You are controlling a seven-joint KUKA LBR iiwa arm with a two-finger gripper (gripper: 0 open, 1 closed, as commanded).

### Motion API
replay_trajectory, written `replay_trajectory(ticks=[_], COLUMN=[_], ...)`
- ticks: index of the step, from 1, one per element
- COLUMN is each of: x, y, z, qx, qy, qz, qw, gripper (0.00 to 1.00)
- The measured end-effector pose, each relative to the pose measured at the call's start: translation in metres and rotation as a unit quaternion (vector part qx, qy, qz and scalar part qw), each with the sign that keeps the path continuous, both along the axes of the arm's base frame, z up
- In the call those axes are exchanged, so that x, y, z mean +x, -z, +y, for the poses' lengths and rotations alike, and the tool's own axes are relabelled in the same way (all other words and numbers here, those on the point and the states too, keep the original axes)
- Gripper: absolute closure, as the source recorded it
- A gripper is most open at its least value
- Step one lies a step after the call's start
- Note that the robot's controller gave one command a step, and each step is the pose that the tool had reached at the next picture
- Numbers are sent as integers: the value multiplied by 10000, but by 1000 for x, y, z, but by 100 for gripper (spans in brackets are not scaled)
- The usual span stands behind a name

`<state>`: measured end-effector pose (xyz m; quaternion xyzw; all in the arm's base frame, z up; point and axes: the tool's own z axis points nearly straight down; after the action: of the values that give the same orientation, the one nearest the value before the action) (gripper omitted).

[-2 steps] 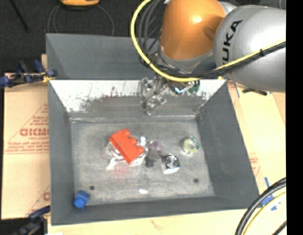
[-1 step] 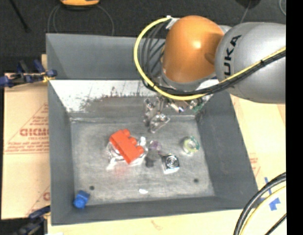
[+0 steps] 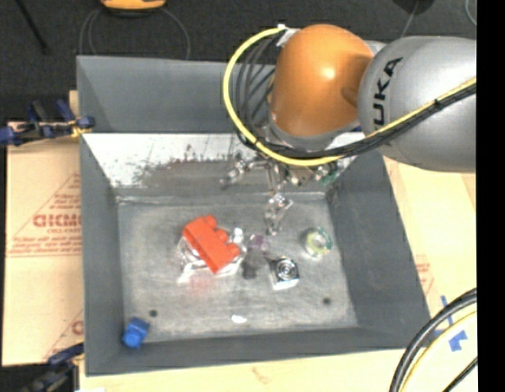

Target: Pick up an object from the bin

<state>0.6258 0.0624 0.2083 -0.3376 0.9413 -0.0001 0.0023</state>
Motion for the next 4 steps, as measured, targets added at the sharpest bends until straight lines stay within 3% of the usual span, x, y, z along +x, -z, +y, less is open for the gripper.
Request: replay_trajectory(ticks=[1,2,3,4], x=[16,16,15,15], y=[111,104,104,104], z=[21,19,20,20], qx=[-23,-15,-3,0], qy=[-807,-2790,-2770,-2762], qz=[-50,-11,-6,0], qw=[9967,9603,9609,9611], gripper=[0,0,100,0])
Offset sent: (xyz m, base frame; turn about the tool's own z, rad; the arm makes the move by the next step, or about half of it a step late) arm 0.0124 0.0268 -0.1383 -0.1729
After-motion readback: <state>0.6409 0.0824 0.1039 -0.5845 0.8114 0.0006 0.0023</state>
